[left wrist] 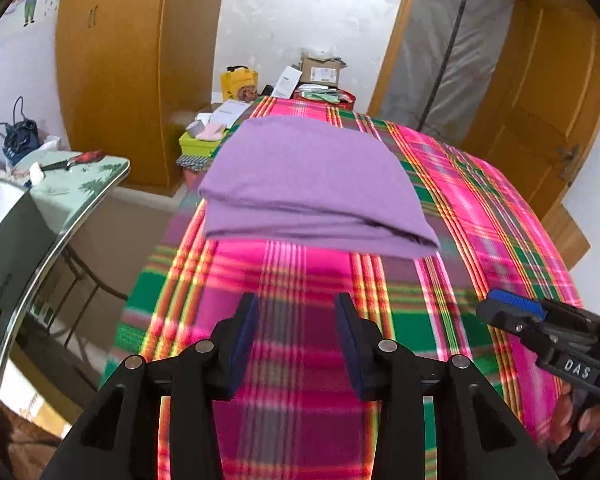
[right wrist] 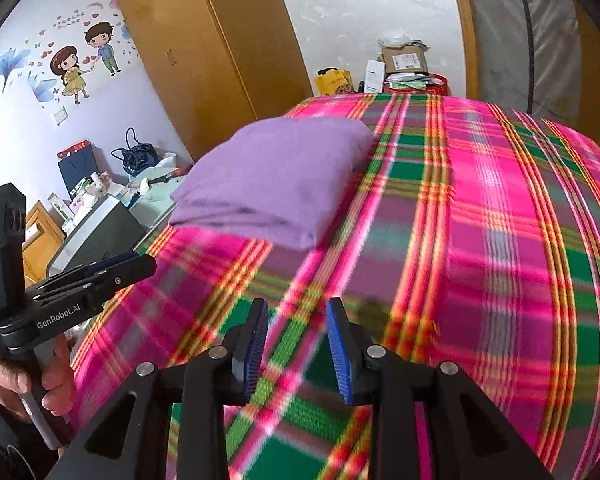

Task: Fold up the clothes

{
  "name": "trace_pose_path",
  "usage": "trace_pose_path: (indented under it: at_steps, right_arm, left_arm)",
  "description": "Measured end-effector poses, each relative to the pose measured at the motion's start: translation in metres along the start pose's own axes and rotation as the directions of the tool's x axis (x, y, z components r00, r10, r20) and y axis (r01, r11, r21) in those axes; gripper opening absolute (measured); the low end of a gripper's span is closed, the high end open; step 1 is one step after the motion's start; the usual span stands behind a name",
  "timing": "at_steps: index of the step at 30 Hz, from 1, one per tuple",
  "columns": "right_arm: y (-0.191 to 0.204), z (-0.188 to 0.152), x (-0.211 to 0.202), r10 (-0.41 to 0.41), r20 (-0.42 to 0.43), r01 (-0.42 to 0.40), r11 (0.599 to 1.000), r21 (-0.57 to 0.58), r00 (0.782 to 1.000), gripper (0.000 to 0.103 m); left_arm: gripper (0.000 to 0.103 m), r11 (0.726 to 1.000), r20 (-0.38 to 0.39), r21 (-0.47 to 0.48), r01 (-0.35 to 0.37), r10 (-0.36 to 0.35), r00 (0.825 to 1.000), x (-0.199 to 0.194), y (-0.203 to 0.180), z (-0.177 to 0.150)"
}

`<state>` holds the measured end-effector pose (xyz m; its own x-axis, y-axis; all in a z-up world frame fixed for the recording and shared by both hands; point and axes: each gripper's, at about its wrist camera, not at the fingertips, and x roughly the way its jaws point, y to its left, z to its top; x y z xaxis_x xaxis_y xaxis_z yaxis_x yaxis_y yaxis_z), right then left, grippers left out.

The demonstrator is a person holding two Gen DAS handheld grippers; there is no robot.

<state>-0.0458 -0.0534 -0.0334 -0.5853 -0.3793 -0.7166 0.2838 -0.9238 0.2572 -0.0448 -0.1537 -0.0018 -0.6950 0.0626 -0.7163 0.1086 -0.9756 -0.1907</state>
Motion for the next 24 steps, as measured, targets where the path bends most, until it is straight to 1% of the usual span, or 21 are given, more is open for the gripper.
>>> trace_pose_path:
  at_steps: [3,5,6,7,11,15,18,21,24]
  right_arm:
    - [0.002,-0.014,-0.011,-0.009,0.001,0.009,1.0,0.002,1.0,0.031]
    - [0.005,-0.021,-0.016,-0.014,0.003,0.014,1.0,0.0,1.0,0.031]
    - [0.006,-0.024,-0.019,-0.019,0.005,0.019,1.0,-0.003,1.0,0.031]
    - [0.007,-0.027,-0.021,-0.024,0.008,0.024,1.0,-0.008,1.0,0.031]
    - [0.011,-0.037,-0.026,-0.058,0.025,0.059,0.998,-0.038,0.998,0.031]
    - [0.009,-0.042,-0.025,-0.076,0.028,0.077,0.996,-0.034,0.997,0.031]
    - [0.006,-0.042,-0.024,-0.085,0.026,0.086,0.996,-0.029,0.996,0.031]
    - [0.005,-0.043,-0.024,-0.09,0.028,0.091,0.995,-0.028,0.996,0.031]
    - [0.007,-0.043,-0.025,-0.089,0.028,0.09,0.995,-0.032,0.996,0.031]
  left_arm:
    - [0.042,1.0,-0.004,-0.003,-0.018,0.018,1.0,-0.006,-0.007,-0.009]
    - [0.054,1.0,-0.002,0.002,-0.031,0.031,1.0,-0.01,-0.012,-0.013]
    - [0.064,0.999,0.006,0.004,-0.036,0.036,0.999,-0.013,-0.015,-0.016]
    - [0.068,0.999,0.019,0.006,-0.039,0.038,0.999,-0.016,-0.018,-0.018]
    - [0.07,0.998,0.035,0.029,-0.057,0.056,0.998,-0.022,-0.029,-0.024]
    - [0.072,0.995,0.04,0.048,-0.086,0.084,0.996,-0.023,-0.035,-0.026]
    - [0.073,0.992,0.042,0.051,-0.111,0.109,0.993,-0.023,-0.036,-0.027]
    - [0.077,0.991,0.047,0.053,-0.12,0.118,0.992,-0.025,-0.037,-0.029]
    - [0.077,0.99,0.045,0.057,-0.132,0.13,0.991,-0.025,-0.038,-0.03]
